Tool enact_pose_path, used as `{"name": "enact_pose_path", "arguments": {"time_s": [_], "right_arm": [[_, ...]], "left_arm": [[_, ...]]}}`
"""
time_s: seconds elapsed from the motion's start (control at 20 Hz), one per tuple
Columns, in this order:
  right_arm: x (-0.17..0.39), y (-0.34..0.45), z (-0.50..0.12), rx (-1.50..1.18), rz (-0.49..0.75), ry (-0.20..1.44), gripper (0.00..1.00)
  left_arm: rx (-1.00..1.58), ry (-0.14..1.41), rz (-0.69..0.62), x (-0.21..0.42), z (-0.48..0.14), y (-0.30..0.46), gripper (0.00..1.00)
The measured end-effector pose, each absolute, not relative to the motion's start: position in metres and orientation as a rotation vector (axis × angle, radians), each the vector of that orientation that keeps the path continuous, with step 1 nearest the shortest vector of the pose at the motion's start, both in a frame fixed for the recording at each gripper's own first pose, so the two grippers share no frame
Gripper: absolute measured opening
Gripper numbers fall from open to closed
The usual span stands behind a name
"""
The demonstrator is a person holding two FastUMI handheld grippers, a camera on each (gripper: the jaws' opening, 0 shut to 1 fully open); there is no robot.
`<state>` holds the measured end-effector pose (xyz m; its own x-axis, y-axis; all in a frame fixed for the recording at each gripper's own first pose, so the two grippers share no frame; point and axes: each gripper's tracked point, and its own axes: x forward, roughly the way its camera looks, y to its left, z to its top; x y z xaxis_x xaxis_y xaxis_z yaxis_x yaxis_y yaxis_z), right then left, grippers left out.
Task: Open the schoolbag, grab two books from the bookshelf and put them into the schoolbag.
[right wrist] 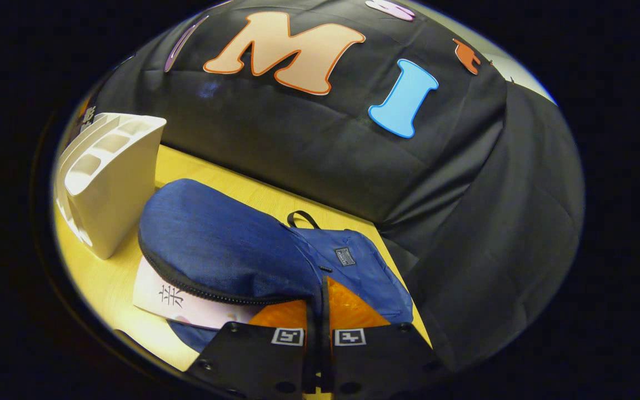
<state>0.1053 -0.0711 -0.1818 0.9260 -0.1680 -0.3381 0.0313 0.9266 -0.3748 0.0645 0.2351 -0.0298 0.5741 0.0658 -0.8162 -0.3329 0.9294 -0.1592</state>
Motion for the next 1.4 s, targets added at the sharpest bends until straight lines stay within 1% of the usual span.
{"name": "enact_pose_path", "arguments": {"time_s": [0.05, 0.1, 0.15, 0.2, 0.25, 0.4, 0.5, 0.75, 0.85, 0.95, 1.25, 1.4], "right_arm": [[0.105, -0.072, -0.182, -0.372, -0.108, 0.377, 0.06], [0.105, -0.072, -0.182, -0.373, -0.111, 0.378, 0.06], [0.105, -0.072, -0.182, -0.375, -0.112, 0.378, 0.06], [0.105, -0.071, -0.182, -0.378, -0.113, 0.378, 0.06], [0.104, -0.071, -0.183, -0.381, -0.113, 0.379, 0.06], [0.105, -0.07, -0.183, -0.393, -0.114, 0.381, 0.05], [0.104, -0.069, -0.183, -0.398, -0.114, 0.381, 0.06], [0.101, -0.069, -0.183, -0.409, -0.115, 0.385, 0.06], [0.101, -0.068, -0.184, -0.415, -0.114, 0.387, 0.06], [0.101, -0.067, -0.185, -0.42, -0.113, 0.389, 0.06], [0.099, -0.066, -0.186, -0.419, -0.112, 0.389, 0.06], [0.099, -0.067, -0.185, -0.415, -0.108, 0.387, 0.06]], "left_arm": [[-0.307, 0.954, 0.235, 0.067, -0.033, 0.234, 0.73], [-0.307, 0.976, 0.227, 0.069, -0.037, 0.23, 0.62], [-0.31, 0.997, 0.221, 0.072, -0.042, 0.226, 0.58], [-0.312, 1.019, 0.22, 0.075, -0.045, 0.222, 0.51], [-0.303, 1.033, 0.22, 0.077, -0.048, 0.221, 0.46], [-0.235, 1.063, 0.226, 0.086, -0.061, 0.218, 0.45], [-0.203, 1.085, 0.225, 0.09, -0.072, 0.212, 0.43], [-0.151, 1.117, 0.215, 0.095, -0.085, 0.207, 0.43], [-0.127, 1.138, 0.222, 0.093, -0.089, 0.203, 0.4], [-0.107, 1.137, 0.224, 0.093, -0.09, 0.205, 0.4], [-0.179, 1.178, 0.271, 0.082, -0.093, 0.2, 0.4], [-0.184, 1.177, 0.279, 0.068, -0.08, 0.196, 0.4]]}}
